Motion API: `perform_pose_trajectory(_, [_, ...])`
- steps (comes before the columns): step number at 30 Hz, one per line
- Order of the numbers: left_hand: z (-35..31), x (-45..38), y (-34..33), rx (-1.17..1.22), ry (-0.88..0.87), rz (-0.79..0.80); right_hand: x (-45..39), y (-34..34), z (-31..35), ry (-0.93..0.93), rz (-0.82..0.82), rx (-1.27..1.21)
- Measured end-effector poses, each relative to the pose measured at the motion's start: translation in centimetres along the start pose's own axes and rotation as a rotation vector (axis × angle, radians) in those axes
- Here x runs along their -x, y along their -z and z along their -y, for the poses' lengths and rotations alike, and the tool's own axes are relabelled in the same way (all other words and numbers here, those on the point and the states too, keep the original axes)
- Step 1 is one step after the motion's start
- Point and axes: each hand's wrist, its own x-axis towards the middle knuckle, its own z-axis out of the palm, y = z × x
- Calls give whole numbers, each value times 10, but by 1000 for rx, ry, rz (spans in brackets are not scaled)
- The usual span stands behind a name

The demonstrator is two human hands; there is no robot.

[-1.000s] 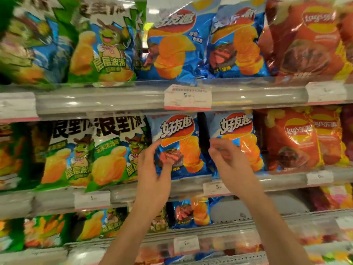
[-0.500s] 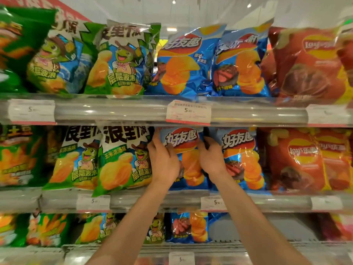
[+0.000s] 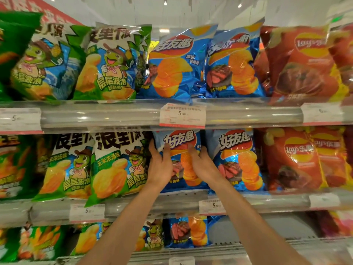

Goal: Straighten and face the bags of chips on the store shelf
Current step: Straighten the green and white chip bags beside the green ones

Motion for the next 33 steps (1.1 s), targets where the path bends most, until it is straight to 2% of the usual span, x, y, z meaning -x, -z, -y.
perform_pose_trajectory(8, [5, -1, -3, -141, -110, -56, 2, -8, -9, 53, -137, 51])
perform_pose_trajectory(12, [10, 5, 6, -122, -328, -59, 9, -6, -12, 284, -155, 70])
perform_pose_trajectory(14, [9, 3, 8, -177, -377, -31, 10, -2, -10, 414, -162, 149])
perform_pose_trajectory(17, [9, 0, 7, -210, -345, 7, 9, -7, -15, 454, -106, 295])
perform_pose_trajectory(25, [13, -4, 7, -162, -307, 31, 10, -5, -14, 429, -105, 375])
perform_pose_trajectory(33, [17, -1, 2, -325, -300, 75, 18, -1, -23, 460, -143, 501])
